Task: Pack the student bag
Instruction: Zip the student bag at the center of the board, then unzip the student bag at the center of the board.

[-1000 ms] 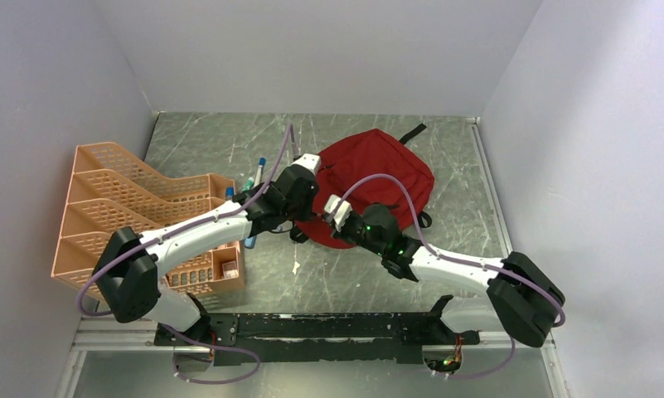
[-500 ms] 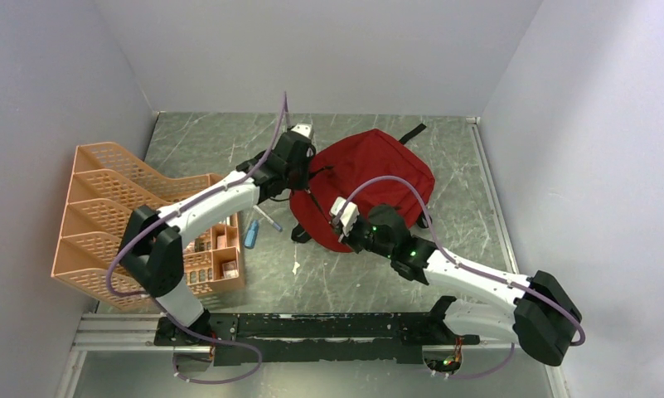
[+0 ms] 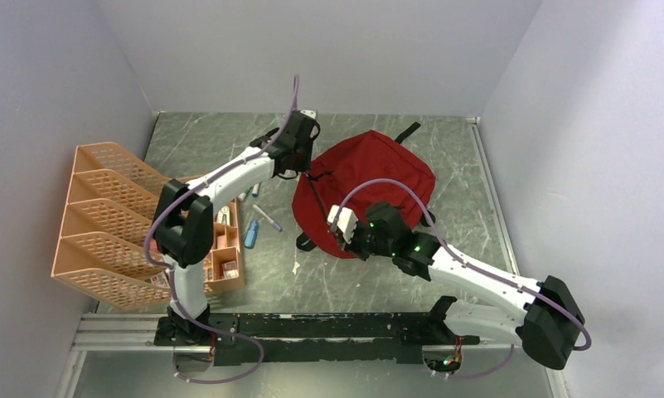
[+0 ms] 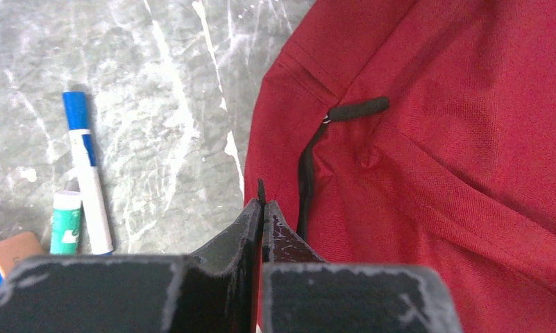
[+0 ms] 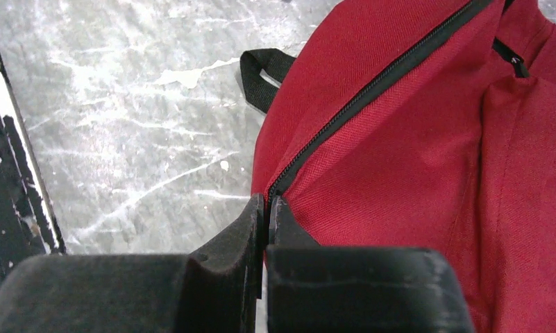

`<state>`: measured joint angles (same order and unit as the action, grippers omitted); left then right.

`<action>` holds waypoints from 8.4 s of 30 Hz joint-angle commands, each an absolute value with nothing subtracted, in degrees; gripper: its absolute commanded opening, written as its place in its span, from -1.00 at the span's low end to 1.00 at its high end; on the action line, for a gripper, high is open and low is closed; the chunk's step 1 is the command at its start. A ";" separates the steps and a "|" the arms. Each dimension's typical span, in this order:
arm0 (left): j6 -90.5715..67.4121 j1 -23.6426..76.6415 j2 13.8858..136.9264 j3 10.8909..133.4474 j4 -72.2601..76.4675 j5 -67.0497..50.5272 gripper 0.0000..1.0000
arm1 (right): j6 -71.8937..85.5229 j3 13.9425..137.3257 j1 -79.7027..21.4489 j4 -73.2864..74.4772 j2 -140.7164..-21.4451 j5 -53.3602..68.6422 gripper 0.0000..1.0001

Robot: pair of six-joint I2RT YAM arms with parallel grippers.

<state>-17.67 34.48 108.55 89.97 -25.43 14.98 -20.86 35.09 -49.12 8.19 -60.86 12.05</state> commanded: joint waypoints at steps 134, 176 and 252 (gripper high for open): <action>-24.81 31.76 102.62 89.71 -22.67 7.07 0.41 | 16.66 34.87 -51.64 -21.41 -77.34 10.62 -0.97; 3.74 64.99 116.98 101.74 -16.21 11.07 0.50 | 47.70 22.69 -0.23 8.00 -50.73 -7.07 -0.07; -13.52 55.37 125.67 105.34 -15.75 1.48 -0.85 | 48.87 9.31 3.43 -9.73 -59.80 6.31 -0.06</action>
